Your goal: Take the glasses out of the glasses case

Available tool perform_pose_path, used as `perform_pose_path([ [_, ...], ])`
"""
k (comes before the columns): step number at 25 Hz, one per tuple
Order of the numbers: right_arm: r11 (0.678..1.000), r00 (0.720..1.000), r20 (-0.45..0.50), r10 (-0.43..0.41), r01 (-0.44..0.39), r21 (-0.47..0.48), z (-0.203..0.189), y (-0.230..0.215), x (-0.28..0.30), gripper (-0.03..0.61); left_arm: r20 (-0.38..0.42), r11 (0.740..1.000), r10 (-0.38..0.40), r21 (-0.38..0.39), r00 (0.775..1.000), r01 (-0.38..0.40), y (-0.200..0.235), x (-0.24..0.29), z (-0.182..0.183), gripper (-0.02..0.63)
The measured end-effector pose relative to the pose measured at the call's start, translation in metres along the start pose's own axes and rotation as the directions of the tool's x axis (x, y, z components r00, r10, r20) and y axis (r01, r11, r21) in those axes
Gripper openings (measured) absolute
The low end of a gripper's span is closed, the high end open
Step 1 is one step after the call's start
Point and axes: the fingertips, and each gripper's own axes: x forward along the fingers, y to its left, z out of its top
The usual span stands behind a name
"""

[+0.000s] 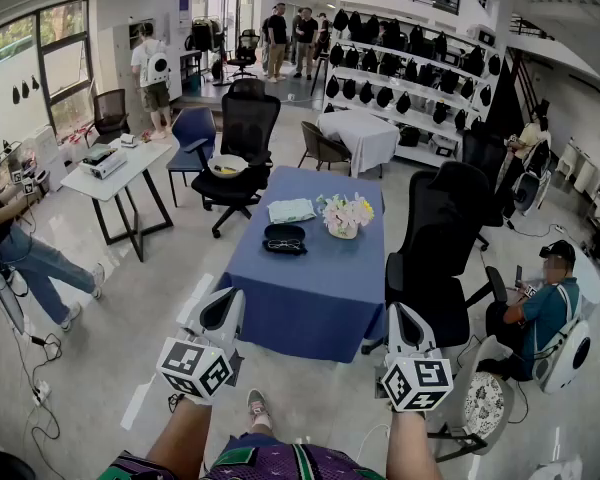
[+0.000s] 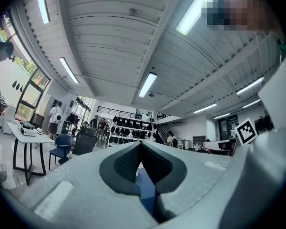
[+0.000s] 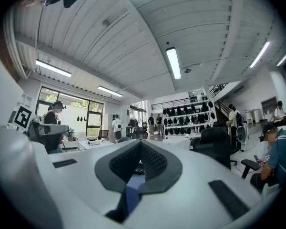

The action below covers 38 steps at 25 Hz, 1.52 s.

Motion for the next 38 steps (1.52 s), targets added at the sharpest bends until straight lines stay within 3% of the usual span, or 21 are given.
perform_pose_path([
  [29, 0.998, 0.998, 0.033, 0.053, -0.054, 0.037, 0.002, 0.004, 0.005, 0.002, -0.027, 1.000, 0.008, 0.019, 1.000, -0.008, -0.011, -0.003, -0.003, 0.014],
  [38, 0.999, 0.999, -0.003, 0.047, -0.047, 0.018, -0.010, -0.005, 0.038, 0.002, -0.035, 1.000, 0.004, 0.010, 0.999, -0.004, 0.006, 0.030, -0.011, 0.014],
])
